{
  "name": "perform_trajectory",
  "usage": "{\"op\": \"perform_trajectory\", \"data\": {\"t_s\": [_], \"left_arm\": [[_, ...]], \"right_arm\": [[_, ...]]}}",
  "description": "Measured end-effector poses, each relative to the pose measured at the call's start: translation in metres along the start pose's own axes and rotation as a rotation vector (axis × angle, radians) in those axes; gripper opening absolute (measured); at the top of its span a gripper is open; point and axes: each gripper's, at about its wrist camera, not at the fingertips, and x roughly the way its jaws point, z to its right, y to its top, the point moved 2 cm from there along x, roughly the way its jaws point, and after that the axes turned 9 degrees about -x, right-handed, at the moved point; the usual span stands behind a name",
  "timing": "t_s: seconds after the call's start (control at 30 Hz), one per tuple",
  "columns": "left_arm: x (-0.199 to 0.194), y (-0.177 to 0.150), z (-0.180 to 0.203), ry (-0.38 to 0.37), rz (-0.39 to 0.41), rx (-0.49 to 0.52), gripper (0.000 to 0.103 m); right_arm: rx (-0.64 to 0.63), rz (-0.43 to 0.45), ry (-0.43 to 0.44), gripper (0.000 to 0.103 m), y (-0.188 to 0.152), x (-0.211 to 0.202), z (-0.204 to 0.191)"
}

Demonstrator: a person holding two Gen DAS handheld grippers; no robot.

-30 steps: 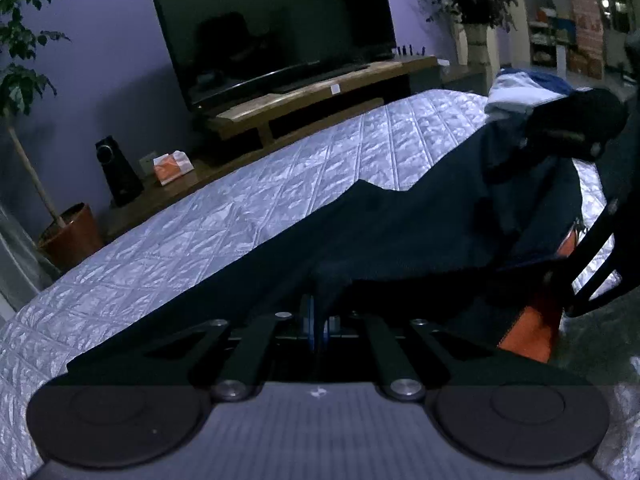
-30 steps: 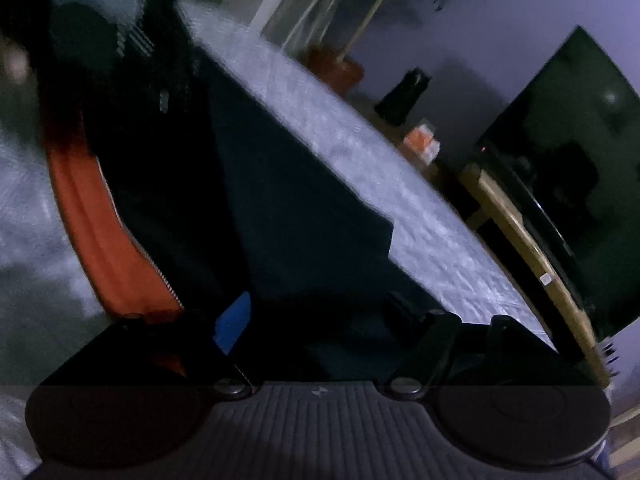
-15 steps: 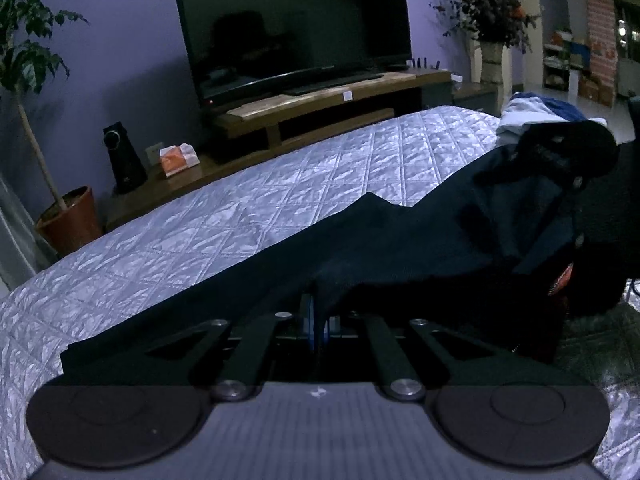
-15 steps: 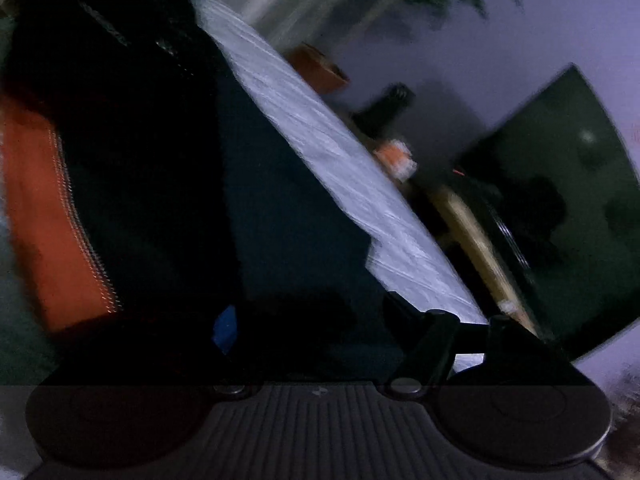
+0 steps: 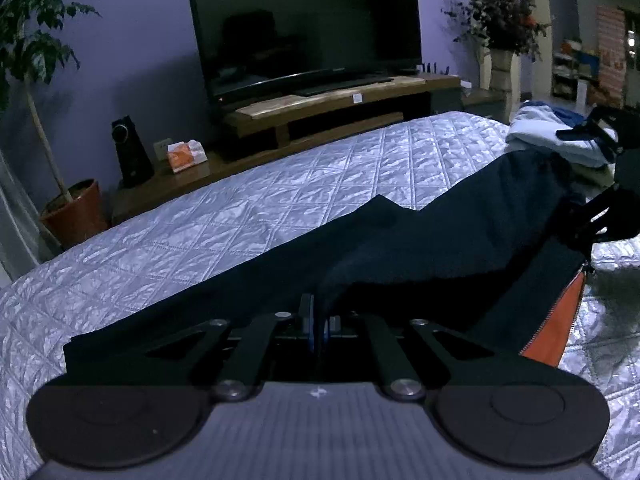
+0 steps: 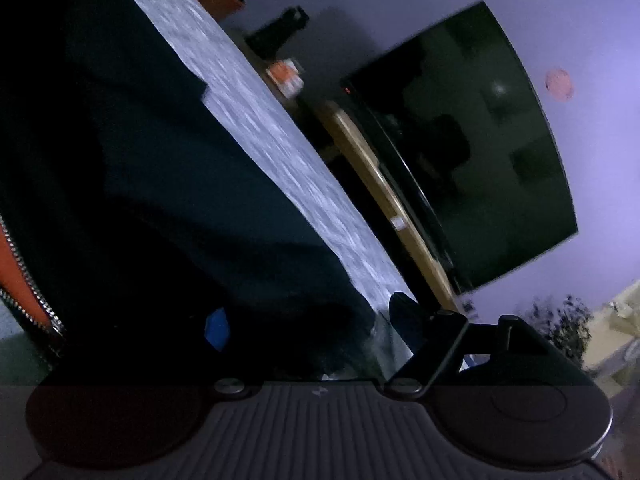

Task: Fold clothes

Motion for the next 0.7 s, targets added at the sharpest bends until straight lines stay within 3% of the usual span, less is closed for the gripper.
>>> {"op": "perform_trajectory", "data": {"t_s": [0.13,0.2,0.23,0.27,0.4,0.7], "left_arm": [[0.003,0.0,0.001,0.01,0.001,0.001,0.004],[0.003,0.0,0.0,0.013,0.003,0.001,0.004],[0.004,-0.001,0.001,0.015,0.004,0.009,0.004],[0.004,-0.001,0.002,0.017,0.005,0.016,0.004],[0.003,-0.003,0.004,0.013,0.007,0.037,0.004],[-0.001,-0.003,0.005,0.01,0.016,0.043,0.004]], "right_arm": [[0.004,0.018,-0.007,0.08,-0.007,0.002,0.003],[-0.001,0.043,-0.019,0.046,-0.006,-0.001,0.004],[-0.014,0.046,-0.032,0.046,-0.007,-0.003,0.003],[-0.031,0.053,-0.032,0.037,-0.006,0.002,0.004],[-0.08,0.064,-0.009,0.022,-0.009,0.005,0.005],[-0.013,0.103,0.071,0.015,-0.013,-0.021,0.031]]}}
